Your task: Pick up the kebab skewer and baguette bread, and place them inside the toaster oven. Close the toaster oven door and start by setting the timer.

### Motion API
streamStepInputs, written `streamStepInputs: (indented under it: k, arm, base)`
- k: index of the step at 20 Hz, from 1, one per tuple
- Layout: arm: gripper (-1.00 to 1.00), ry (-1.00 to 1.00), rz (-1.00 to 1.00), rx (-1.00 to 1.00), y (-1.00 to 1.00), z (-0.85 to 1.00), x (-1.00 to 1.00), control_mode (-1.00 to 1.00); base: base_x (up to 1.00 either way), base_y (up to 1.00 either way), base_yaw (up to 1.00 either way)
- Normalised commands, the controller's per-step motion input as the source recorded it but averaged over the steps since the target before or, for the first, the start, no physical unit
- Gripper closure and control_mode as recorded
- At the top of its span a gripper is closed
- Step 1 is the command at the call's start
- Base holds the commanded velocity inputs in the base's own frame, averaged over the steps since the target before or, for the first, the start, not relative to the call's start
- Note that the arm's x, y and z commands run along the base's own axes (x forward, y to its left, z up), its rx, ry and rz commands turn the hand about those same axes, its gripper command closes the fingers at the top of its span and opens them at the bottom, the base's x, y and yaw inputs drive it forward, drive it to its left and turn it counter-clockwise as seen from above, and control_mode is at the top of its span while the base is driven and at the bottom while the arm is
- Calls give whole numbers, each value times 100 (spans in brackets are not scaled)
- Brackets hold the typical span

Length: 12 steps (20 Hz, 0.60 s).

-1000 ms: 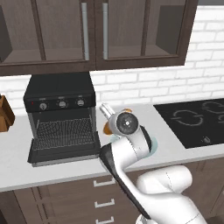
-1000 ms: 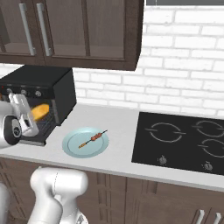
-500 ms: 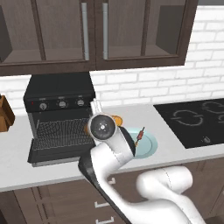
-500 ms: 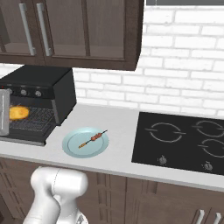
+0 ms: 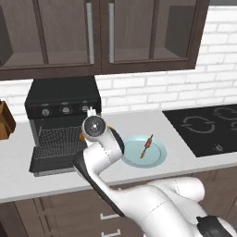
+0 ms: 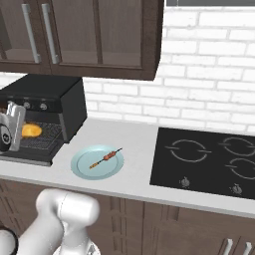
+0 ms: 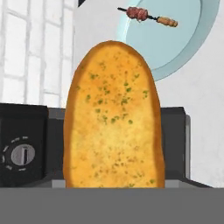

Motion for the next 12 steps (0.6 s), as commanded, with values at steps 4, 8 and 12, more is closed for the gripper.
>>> streamStepInputs:
  k: [4, 8, 12]
  arm:
    - [100, 0, -9, -3, 72, -42, 81, -100]
    - [100, -4, -11, -3, 44, -2, 65, -100]
    - [100, 0, -11, 0, 44, 0, 50, -100]
  base:
    - [0, 0, 0]
    - [0, 0, 0]
    - [0, 0, 0]
